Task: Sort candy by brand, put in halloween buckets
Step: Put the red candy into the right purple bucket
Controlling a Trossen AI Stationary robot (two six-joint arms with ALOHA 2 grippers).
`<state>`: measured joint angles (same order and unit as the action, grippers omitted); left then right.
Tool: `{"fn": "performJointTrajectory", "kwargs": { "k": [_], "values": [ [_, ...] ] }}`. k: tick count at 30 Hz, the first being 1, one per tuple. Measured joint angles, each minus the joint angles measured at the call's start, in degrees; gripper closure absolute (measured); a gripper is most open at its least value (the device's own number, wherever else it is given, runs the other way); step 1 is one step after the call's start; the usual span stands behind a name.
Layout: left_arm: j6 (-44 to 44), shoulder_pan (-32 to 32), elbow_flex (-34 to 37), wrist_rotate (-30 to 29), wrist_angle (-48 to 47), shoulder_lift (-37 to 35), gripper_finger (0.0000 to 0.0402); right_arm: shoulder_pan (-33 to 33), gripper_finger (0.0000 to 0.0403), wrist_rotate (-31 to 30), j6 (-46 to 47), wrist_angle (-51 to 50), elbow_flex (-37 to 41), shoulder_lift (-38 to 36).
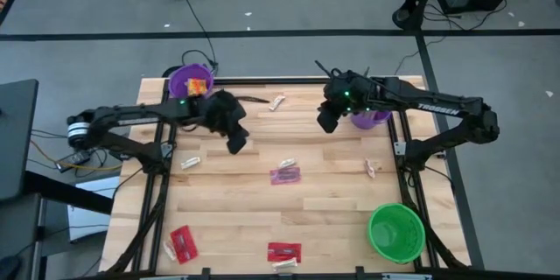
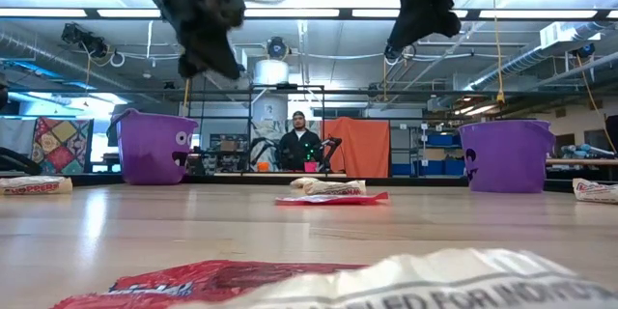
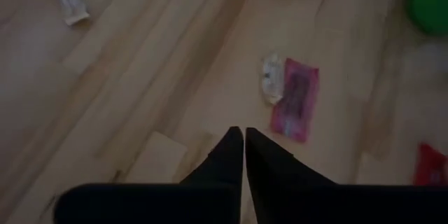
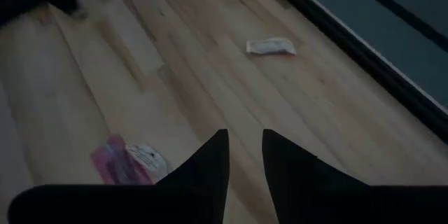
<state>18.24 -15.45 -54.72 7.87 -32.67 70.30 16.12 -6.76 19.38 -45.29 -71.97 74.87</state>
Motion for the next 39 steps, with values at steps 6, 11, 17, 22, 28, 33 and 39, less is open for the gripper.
{"fn": "performJointTrajectory", "kwargs": {
  "k": [6,11,17,22,28,33,39],
  "values": [
    [3.3,6.3,0.0,-3.1,-7.9,-5.9,0.0385,0.0,0.0303,7.1,-3.2,6.3,5.1,0.0],
    [7.2,13.8,0.0,-3.1,-21.4,-7.6,0.0385,-1.4,0.0302,18.5,-9.3,17.4,11.7,0.0],
    [17.8,27.3,0.8,1.1,-27.4,-8.2,0.0385,-2.2,0.0302,18.4,-9.4,26.0,19.8,0.0],
    [26.9,39.9,3.2,4.2,-19.9,-8.2,0.0385,-2.2,0.0302,18.9,-7.2,26.3,23.7,0.0],
    [34.3,50.1,9.7,6.3,-5.8,-8.1,0.0375,-2.2,0.0302,18.9,-6.1,26.4,25.2,0.0],
    [35.1,56.3,16.2,6.3,5.1,-8.1,0.0335,-2.2,0.0302,18.9,-6.1,26.9,25.2,0.0],
    [37.6,61.8,20.6,8.6,10.1,-6.5,0.0279,-2.2,0.0302,18.9,-6.2,26.4,25.2,0.0]
  ]
}}
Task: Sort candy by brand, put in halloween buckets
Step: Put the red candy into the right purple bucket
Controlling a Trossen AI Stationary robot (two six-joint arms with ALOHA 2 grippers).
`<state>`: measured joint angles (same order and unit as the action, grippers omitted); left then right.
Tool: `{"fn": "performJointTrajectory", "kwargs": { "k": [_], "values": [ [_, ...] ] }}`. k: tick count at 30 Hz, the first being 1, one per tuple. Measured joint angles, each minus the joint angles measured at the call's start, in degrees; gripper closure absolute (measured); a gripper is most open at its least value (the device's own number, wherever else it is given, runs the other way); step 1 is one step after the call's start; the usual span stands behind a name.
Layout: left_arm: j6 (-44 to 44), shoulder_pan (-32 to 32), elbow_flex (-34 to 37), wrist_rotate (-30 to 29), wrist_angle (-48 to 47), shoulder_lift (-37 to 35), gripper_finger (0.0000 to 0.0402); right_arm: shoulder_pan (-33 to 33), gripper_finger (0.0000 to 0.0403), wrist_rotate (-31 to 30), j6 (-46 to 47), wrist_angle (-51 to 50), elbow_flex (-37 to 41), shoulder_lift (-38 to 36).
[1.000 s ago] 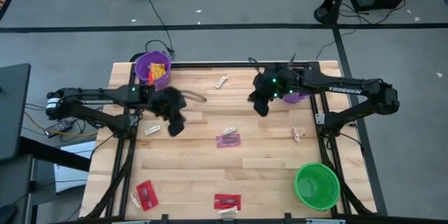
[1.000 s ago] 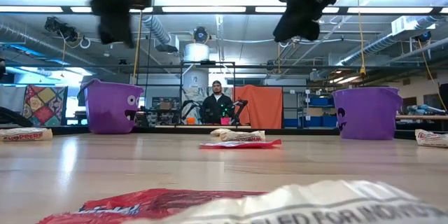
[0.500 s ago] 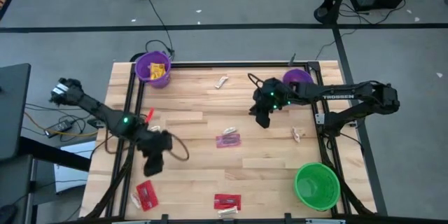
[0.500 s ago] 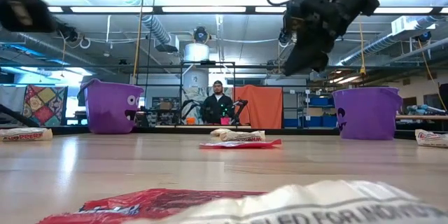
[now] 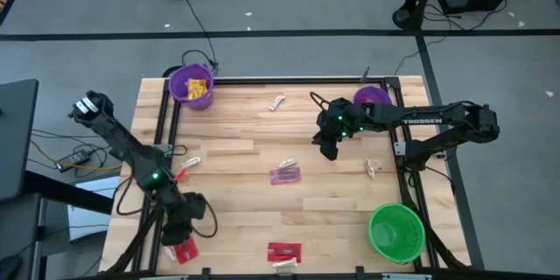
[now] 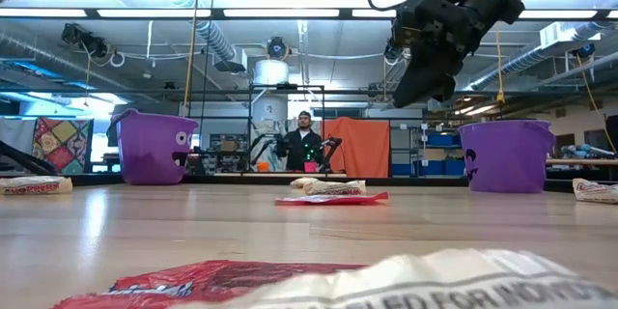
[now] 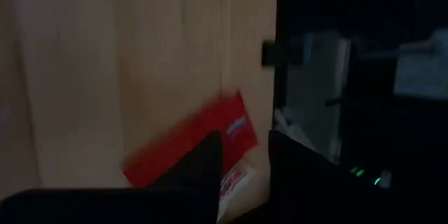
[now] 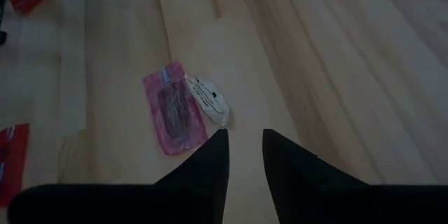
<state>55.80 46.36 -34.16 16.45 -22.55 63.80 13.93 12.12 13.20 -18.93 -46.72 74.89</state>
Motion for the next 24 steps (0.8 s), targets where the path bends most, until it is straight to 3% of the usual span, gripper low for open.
{"fn": "performJointTrajectory", "kwargs": {
  "k": [7,15,24],
  "values": [
    [-6.4,5.3,0.4,-1.3,0.8,4.7,0.0237,0.2,0.0302,-0.1,1.4,-1.2,0.0,0.0],
    [-20.2,10.6,0.4,-1.9,6.3,10.5,0.0196,-0.6,0.0302,-0.4,5.1,-1.5,0.0,0.0],
    [-26.7,12.4,0.1,-8.5,2.4,18.0,0.0179,-3.9,0.0302,-0.4,11.4,-1.6,0.0,0.0]
  ]
}}
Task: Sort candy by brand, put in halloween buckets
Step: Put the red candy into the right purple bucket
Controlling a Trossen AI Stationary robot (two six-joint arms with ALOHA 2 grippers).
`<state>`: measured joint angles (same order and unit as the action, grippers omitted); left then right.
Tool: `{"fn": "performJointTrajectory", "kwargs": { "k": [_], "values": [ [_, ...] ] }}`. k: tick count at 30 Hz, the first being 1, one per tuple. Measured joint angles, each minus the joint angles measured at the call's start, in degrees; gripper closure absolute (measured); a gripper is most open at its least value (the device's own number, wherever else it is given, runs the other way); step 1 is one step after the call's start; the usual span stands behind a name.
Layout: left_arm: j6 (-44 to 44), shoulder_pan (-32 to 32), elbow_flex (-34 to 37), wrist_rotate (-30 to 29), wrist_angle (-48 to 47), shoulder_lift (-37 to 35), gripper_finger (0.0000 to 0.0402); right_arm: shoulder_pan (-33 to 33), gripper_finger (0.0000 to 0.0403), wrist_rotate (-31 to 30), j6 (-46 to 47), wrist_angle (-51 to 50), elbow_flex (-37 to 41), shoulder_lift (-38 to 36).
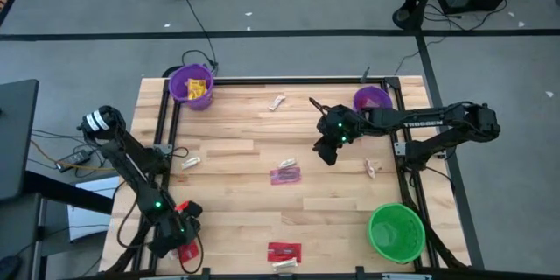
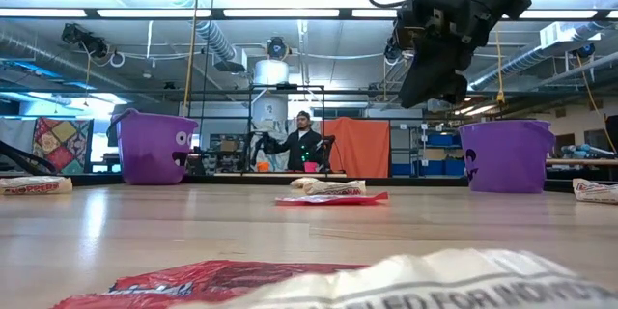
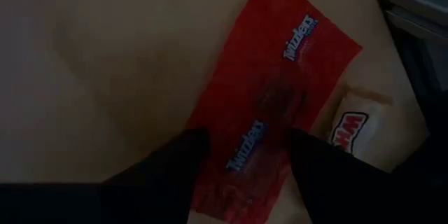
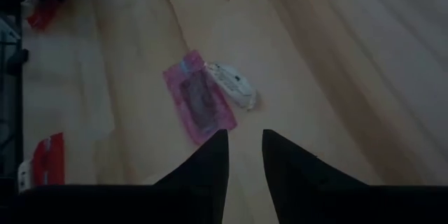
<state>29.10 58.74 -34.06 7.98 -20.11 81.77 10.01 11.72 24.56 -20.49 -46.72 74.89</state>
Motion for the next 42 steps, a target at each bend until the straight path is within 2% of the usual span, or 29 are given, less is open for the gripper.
{"fn": "performJointTrajectory", "kwargs": {
  "k": [4,8,16,21,25,29,33,36,39,42],
  "values": [
    [-6.1,0.0,-0.1,-0.3,1.7,1.9,0.018,-1.6,0.0302,0.0,1.6,0.0,0.0,0.0],
    [-5.5,-1.7,-0.1,-3.9,1.8,2.2,0.0203,-2.6,0.0304,-0.1,2.7,0.0,0.0,0.0],
    [4.4,-7.7,0.0,-12.0,1.8,2.2,0.0315,-2.6,0.0305,-0.8,4.0,0.1,0.0,0.0],
    [7.4,-12.6,0.2,-13.7,3.3,1.2,0.0361,-3.1,0.0304,-5.7,3.9,0.1,0.0,0.0],
    [7.6,-16.9,0.7,-17.9,3.8,-2.0,0.0368,-3.3,0.0305,-7.4,3.6,0.3,0.0,0.0],
    [8.9,-22.5,0.4,-23.7,7.1,-6.7,0.0367,-3.3,0.0303,-4.6,3.0,2.4,0.0,0.0],
    [8.6,-29.1,0.4,-28.9,11.8,-9.4,0.0367,-4.7,0.0302,-3.5,0.9,11.5,0.0,-0.2],
    [8.5,-34.6,0.4,-30.4,15.0,-9.4,0.0367,-5.9,0.0302,-5.3,0.1,20.1,0.0,-0.2],
    [8.5,-39.7,0.3,-30.5,18.8,-9.1,0.0367,-5.4,0.03,-6.1,5.6,24.5,-0.1,0.1],
    [5.7,-43.6,0.4,-30.6,21.2,-8.9,0.0367,-3.8,0.0292,-4.1,12.0,25.5,-0.1,0.6]
  ]
}}
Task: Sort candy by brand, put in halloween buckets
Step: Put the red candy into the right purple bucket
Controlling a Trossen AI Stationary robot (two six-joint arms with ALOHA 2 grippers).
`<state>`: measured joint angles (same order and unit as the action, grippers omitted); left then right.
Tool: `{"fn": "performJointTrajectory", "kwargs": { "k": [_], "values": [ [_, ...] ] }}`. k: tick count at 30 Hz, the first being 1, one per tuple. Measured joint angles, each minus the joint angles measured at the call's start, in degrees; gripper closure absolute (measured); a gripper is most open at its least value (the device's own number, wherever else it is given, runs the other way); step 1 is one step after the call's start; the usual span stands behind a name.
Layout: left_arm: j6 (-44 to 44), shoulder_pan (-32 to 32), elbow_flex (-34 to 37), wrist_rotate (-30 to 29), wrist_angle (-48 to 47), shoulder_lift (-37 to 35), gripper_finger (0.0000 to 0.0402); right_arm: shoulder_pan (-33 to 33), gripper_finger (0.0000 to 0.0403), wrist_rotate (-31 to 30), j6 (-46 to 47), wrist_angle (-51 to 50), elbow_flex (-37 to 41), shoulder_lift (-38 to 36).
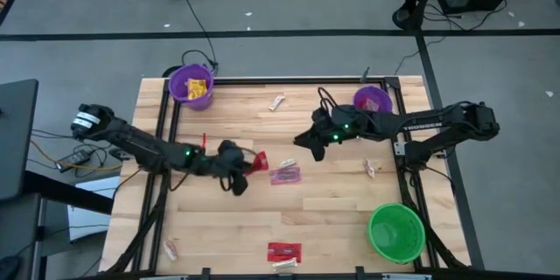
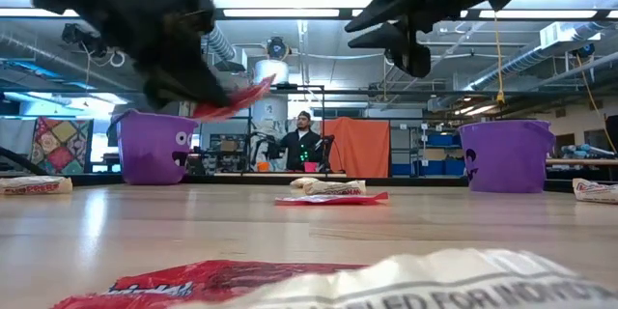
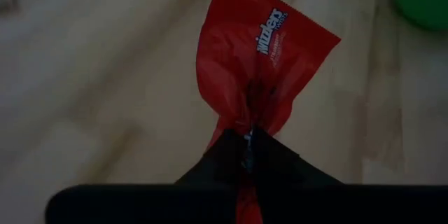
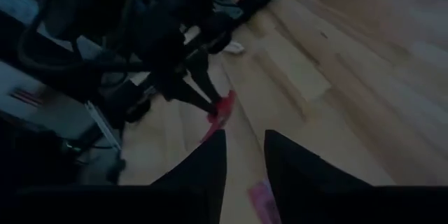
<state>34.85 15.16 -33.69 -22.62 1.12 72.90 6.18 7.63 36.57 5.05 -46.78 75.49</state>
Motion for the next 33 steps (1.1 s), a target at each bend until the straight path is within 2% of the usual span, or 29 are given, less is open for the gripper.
{"fn": "performJointTrajectory", "kwargs": {
  "k": [6,9,12,16,21,24,26,28,32,33],
  "values": [
    [-11.4,-6.4,-0.1,-0.2,9.5,0.0,0.0368,2.0,0.0263,6.9,2.2,4.9,0.0,3.2],
    [-12.4,-10.2,-0.1,-0.3,13.1,0.0,0.0368,2.7,0.0246,11.9,4.9,12.2,0.0,6.2],
    [-12.8,-13.3,-0.1,-0.3,18.9,0.2,0.0368,2.7,0.023,12.8,6.5,18.4,0.0,8.9],
    [-15.4,-15.8,-0.3,-0.3,23.0,1.2,0.0368,2.9,0.0222,9.1,5.4,19.4,-1.8,11.3],
    [-17.5,-17.1,-2.7,0.4,22.8,4.1,0.0368,4.1,0.0224,0.7,1.0,18.9,-4.1,13.1],
    [-18.6,-17.2,-4.7,0.5,23.1,6.2,0.0368,5.6,0.0226,-1.4,-0.1,18.1,-5.0,13.5],
    [-19.5,-17.3,-6.4,0.2,23.4,7.5,0.0368,7.2,0.0237,-1.6,-0.2,17.4,-5.0,13.5],
    [-20.0,-17.3,-8.1,0.2,22.9,8.3,0.0368,8.5,0.0263,-1.1,-0.5,16.6,-5.0,13.2],
    [-21.2,-17.3,-9.3,0.4,23.0,8.4,0.0367,10.6,0.0369,2.4,-0.8,15.9,-5.0,12.9],
    [-21.2,-17.4,-9.3,0.4,22.9,8.4,0.0367,10.8,0.0385,3.3,-1.3,15.9,-5.0,12.8]
  ]
}}
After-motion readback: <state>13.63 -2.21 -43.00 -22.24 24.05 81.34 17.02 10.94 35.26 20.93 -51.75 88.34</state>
